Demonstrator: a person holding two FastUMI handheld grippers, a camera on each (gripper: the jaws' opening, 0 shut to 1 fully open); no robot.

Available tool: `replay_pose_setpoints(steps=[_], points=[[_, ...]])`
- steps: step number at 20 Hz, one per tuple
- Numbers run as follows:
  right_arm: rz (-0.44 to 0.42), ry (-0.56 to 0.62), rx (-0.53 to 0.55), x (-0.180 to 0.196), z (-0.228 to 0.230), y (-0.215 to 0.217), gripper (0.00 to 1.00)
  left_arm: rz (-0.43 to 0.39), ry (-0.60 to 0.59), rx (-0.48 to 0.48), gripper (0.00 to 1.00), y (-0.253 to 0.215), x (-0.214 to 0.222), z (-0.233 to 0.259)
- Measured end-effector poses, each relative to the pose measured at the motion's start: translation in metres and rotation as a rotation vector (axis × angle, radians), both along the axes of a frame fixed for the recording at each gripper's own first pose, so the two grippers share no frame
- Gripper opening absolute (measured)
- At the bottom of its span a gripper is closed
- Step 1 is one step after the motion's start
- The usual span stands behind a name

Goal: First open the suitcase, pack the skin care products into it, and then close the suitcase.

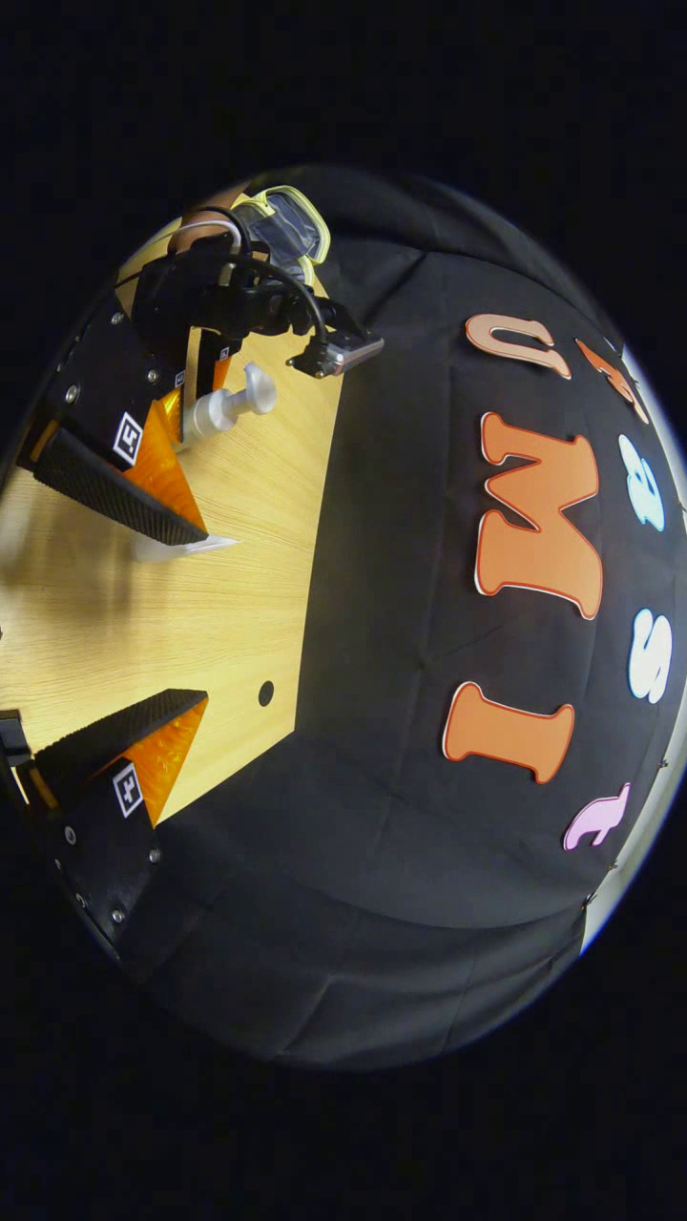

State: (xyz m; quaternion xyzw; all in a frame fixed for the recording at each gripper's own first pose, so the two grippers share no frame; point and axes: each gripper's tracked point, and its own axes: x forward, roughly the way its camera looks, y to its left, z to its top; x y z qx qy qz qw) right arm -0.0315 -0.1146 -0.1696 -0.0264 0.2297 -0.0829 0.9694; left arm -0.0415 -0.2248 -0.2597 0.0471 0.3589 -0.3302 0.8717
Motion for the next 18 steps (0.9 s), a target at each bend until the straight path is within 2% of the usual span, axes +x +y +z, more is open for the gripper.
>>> replay_pose_setpoints(steps=[4, 9, 18], points=[[0.031, 0.028, -0.005, 0.003, -0.014, 0.007, 0.98, 0.028, 0.000, 0.011, 0.62, 0.008, -0.002, 0.004], [0.076, 0.049, 0.010, 0.009, -0.030, 0.017, 0.97, 0.083, -0.059, 0.021, 0.61, 0.035, 0.000, 0.035], [0.171, 0.152, 0.065, 0.020, -0.094, 0.032, 0.98, 0.346, -0.125, -0.010, 0.61, 0.126, 0.008, 0.123]])
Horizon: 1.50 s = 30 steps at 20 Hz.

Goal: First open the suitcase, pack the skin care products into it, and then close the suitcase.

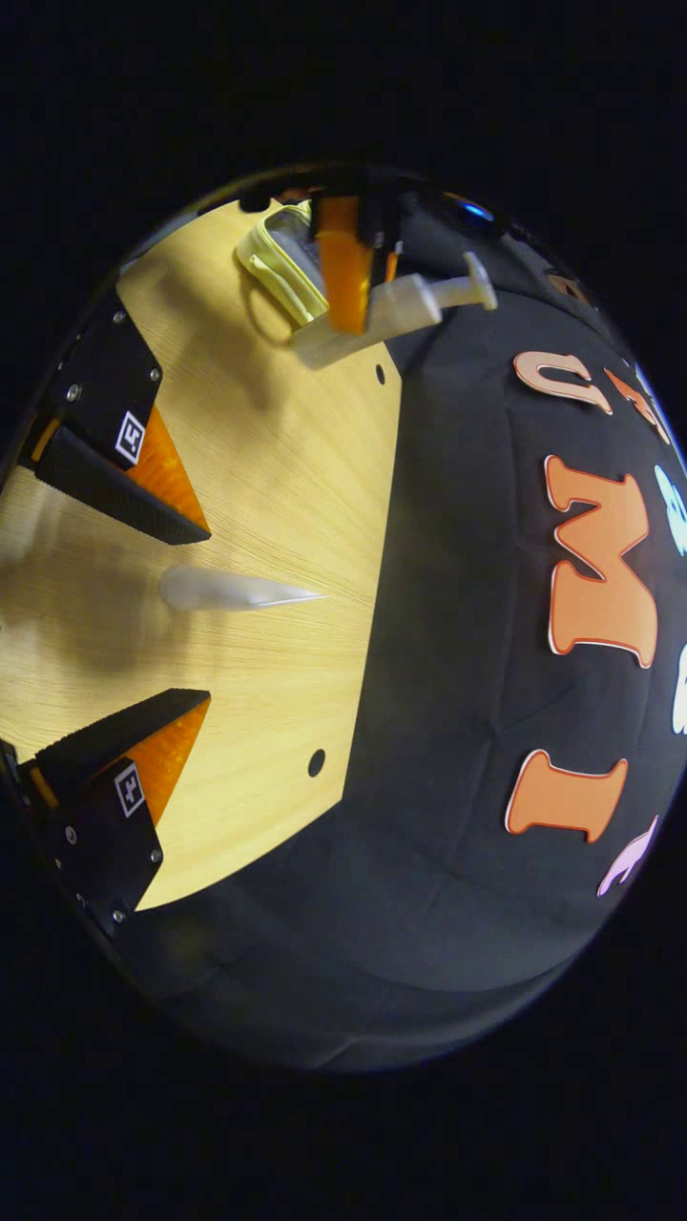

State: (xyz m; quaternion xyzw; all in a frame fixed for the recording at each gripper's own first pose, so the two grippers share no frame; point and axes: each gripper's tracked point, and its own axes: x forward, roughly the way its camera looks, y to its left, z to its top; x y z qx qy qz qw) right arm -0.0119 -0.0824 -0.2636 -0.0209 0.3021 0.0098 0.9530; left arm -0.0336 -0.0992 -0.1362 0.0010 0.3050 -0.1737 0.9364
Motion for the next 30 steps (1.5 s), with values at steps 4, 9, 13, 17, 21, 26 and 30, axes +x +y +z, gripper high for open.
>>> replay_pose_setpoints(steps=[4, 9, 13, 17, 21, 26, 30], points=[[0.076, 0.051, 0.004, 0.007, -0.037, 0.011, 0.98, 0.123, -0.021, 0.026, 0.61, 0.047, -0.014, 0.025], [0.119, 0.075, 0.030, 0.022, -0.062, 0.024, 0.90, 0.281, -0.002, 0.056, 0.61, 0.102, -0.045, 0.041], [0.124, 0.082, 0.014, 0.031, -0.074, 0.023, 0.70, 0.406, 0.032, 0.094, 0.61, 0.154, -0.075, 0.046], [0.141, 0.069, 0.033, 0.039, -0.077, 0.029, 0.48, 0.504, 0.055, 0.126, 0.61, 0.203, -0.097, 0.048], [0.102, 0.063, 0.034, 0.049, -0.079, 0.031, 0.47, 0.561, 0.068, 0.126, 0.61, 0.240, -0.111, 0.050], [0.049, 0.076, 0.047, 0.045, -0.071, 0.040, 0.40, 0.539, 0.112, 0.128, 0.61, 0.270, -0.105, 0.026], [0.020, 0.036, 0.078, 0.042, -0.039, 0.057, 0.38, 0.482, 0.139, 0.114, 0.63, 0.287, -0.091, 0.009]])
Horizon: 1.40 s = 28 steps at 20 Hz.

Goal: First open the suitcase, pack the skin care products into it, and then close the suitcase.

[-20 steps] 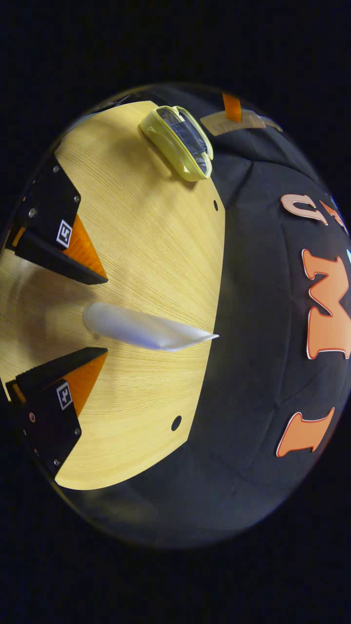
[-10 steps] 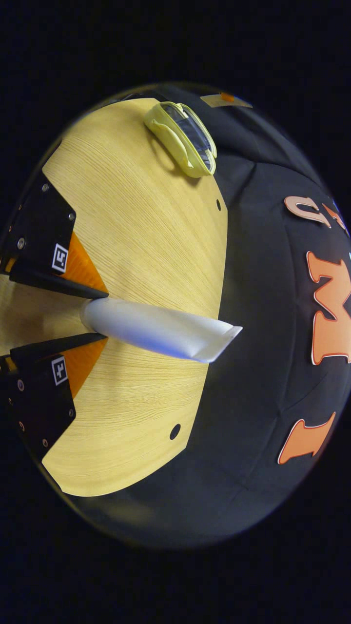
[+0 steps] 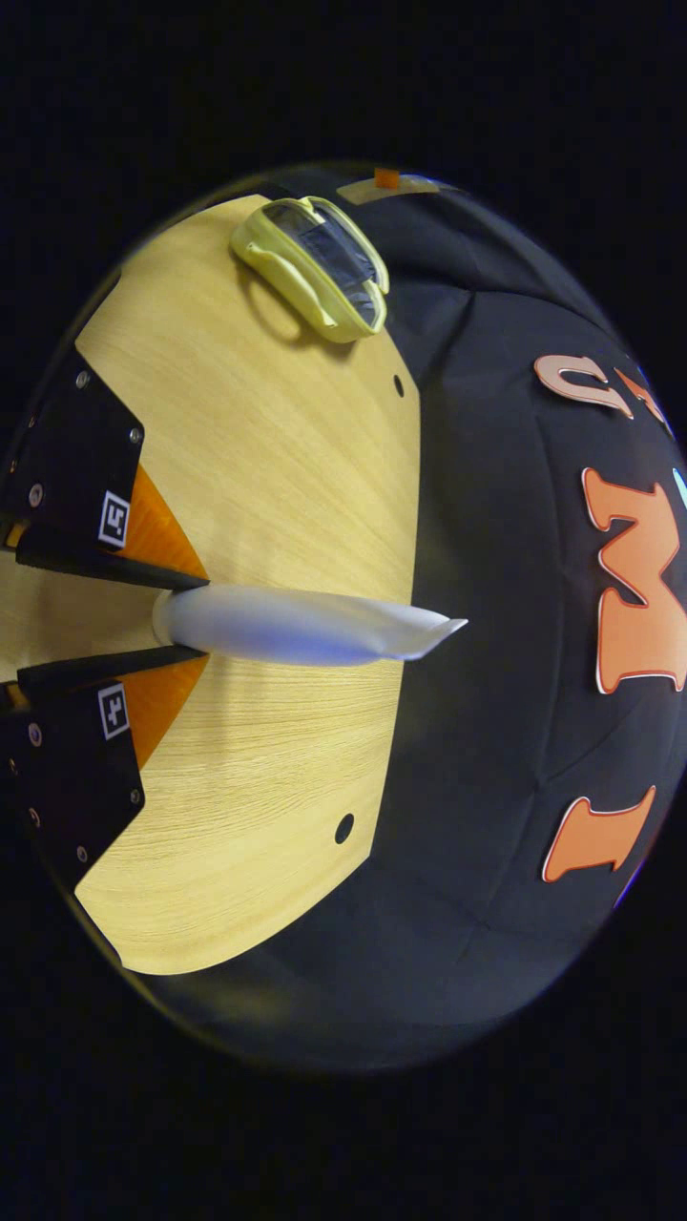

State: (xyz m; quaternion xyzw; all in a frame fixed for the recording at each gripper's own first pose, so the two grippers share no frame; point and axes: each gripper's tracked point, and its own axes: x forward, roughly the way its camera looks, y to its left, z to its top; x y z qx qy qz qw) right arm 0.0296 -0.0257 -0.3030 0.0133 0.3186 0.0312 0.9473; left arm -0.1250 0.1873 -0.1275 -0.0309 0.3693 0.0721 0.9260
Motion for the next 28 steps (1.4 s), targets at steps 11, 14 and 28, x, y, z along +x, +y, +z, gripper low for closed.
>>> replay_pose_setpoints(steps=[11, 14, 28], points=[[0.000, -0.109, 0.106, -0.008, 0.098, 0.083, 0.36, -0.190, 0.074, -0.104, 0.61, 0.021, 0.027, -0.042], [0.026, -0.112, 0.141, -0.014, 0.115, 0.114, 0.36, -0.231, 0.141, -0.131, 0.61, 0.025, 0.023, -0.062], [0.192, -0.037, 0.251, -0.035, 0.140, 0.262, 0.35, -0.365, 0.438, -0.214, 0.61, 0.042, 0.002, -0.136]])
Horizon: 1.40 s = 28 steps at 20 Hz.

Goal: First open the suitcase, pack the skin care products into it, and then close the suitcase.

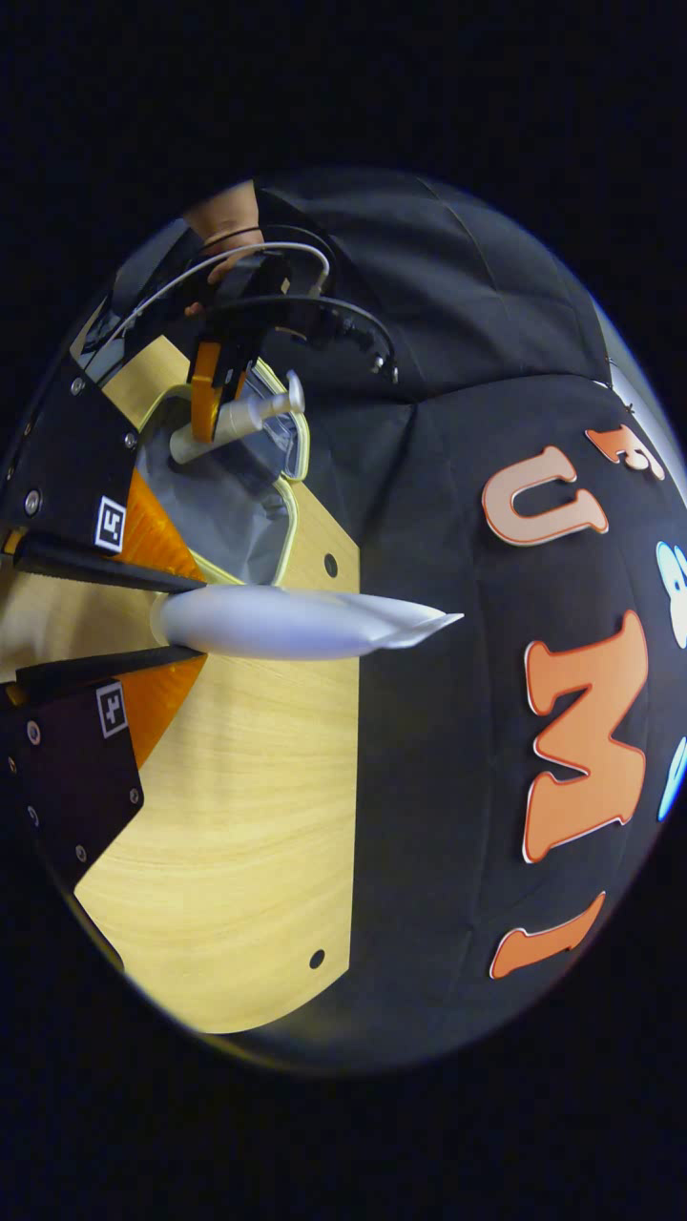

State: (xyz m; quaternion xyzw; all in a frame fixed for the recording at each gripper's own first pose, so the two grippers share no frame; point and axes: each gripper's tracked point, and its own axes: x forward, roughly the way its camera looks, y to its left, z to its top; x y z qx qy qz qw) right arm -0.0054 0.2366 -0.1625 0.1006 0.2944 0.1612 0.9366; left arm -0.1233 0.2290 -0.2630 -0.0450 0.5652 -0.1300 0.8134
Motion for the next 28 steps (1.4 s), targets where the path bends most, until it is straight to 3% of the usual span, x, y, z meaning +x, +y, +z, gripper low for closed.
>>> replay_pose_setpoints(steps=[4, 9, 10, 11, 17, 18, 20, 21, 22, 28], points=[[0.042, 0.040, 0.023, -0.002, -0.003, 0.037, 0.35, 0.023, 0.170, -0.019, 0.60, 0.004, -0.011, -0.016], [0.072, 0.102, 0.046, -0.004, -0.015, 0.066, 0.35, 0.001, 0.242, 0.019, 0.61, 0.009, 0.011, -0.020], [0.078, 0.112, 0.047, -0.005, -0.017, 0.070, 0.31, -0.014, 0.247, 0.025, 0.61, 0.007, 0.016, -0.023], [0.083, 0.124, 0.050, -0.006, -0.020, 0.075, 0.35, -0.025, 0.249, 0.034, 0.60, 0.005, 0.020, -0.025], [0.106, 0.183, 0.086, -0.012, -0.026, 0.079, 0.36, 0.024, 0.294, 0.010, 0.63, -0.012, 0.024, -0.053], [0.111, 0.189, 0.085, -0.013, -0.027, 0.079, 0.31, 0.023, 0.298, 0.012, 0.63, -0.014, 0.022, -0.056], [0.122, 0.210, 0.089, -0.015, -0.030, 0.083, 0.36, 0.014, 0.287, 0.020, 0.64, -0.015, 0.023, -0.058], [0.125, 0.220, 0.091, -0.017, -0.033, 0.085, 0.31, 0.011, 0.271, 0.029, 0.64, -0.013, 0.024, -0.056], [0.128, 0.235, 0.095, -0.019, -0.035, 0.088, 0.36, 0.018, 0.238, 0.028, 0.65, -0.012, 0.028, -0.053], [0.159, 0.327, 0.144, -0.016, -0.050, 0.119, 0.35, 0.062, 0.000, 0.078, 0.77, 0.022, 0.040, -0.003]])
